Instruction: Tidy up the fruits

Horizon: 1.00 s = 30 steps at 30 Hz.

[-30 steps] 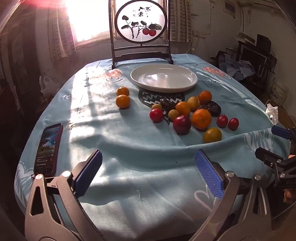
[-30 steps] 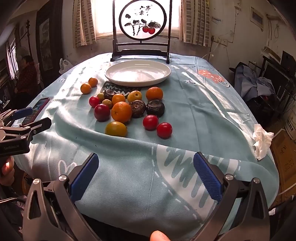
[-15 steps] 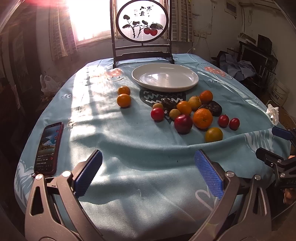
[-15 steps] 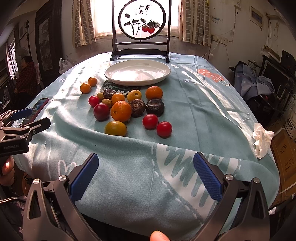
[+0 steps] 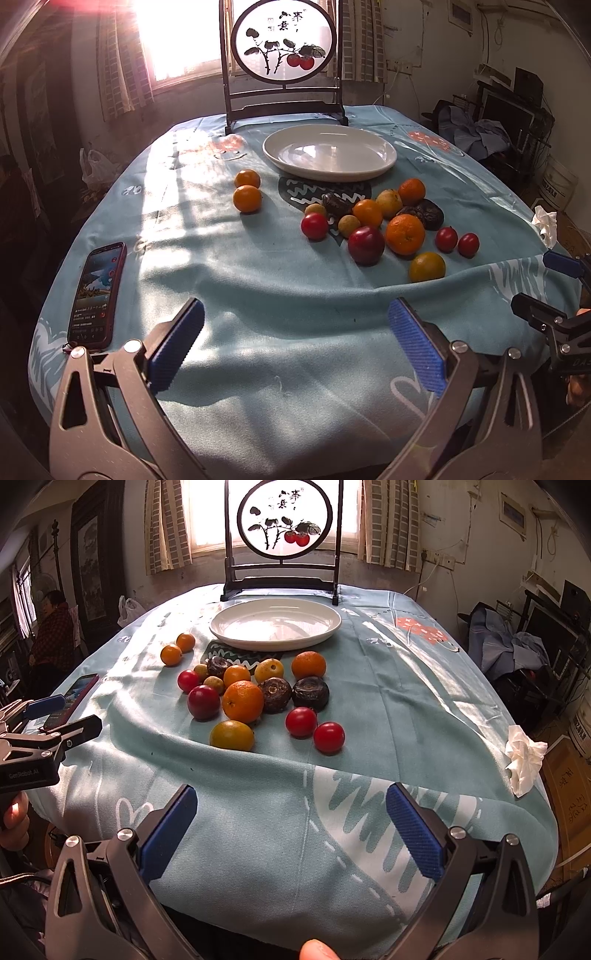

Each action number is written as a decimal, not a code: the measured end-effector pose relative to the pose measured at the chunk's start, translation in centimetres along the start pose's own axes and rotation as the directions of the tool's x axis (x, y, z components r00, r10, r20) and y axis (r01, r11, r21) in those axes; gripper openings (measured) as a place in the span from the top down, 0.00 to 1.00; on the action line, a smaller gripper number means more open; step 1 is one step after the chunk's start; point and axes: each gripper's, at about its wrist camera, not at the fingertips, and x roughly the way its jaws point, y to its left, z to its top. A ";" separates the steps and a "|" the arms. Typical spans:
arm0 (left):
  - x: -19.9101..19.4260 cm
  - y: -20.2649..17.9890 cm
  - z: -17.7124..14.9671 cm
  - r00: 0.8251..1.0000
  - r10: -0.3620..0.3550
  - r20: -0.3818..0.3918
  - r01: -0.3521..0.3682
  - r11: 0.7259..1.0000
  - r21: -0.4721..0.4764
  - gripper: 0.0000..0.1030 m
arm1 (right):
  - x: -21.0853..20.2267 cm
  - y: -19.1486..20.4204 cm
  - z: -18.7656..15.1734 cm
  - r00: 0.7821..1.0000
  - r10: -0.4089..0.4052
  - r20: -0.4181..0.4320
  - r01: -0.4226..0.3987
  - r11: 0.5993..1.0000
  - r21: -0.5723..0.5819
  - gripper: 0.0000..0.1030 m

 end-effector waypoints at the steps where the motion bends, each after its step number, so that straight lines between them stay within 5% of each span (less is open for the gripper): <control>1: 0.0 0.0 0.0 1.000 0.000 0.000 0.000 1.000 0.000 0.02 | 0.1 0.0 0.0 1.000 0.000 0.001 0.000 1.000 0.000 0.01; 30: 0.0 0.0 0.0 1.000 -0.001 -0.002 0.001 1.000 0.000 0.02 | -0.1 0.1 0.0 1.000 0.002 -0.001 -0.002 1.000 -0.001 0.01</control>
